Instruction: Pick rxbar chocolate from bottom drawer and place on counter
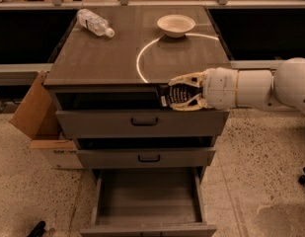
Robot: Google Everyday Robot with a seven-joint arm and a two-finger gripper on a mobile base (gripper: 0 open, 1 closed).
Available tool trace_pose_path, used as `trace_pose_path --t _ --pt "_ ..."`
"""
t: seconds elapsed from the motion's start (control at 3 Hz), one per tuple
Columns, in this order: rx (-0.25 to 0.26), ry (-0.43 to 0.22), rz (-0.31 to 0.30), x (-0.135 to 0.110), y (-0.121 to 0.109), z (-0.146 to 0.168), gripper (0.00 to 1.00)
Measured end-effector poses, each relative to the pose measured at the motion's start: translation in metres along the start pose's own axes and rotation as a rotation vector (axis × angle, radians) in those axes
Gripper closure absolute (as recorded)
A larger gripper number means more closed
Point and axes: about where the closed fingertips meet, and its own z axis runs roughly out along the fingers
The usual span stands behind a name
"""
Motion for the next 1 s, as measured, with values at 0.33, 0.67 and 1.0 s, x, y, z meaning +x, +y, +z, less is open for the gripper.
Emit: trace_pose_path --t 0.33,0.67,1.0 --pt "0.000 0.000 0.000 0.000 0.000 0.000 1.00" --pt "0.018 -0.023 0.009 0.002 -0.013 0.001 1.00" --pt "0.050 -0.059 0.038 0.008 -0.038 0.000 1.00"
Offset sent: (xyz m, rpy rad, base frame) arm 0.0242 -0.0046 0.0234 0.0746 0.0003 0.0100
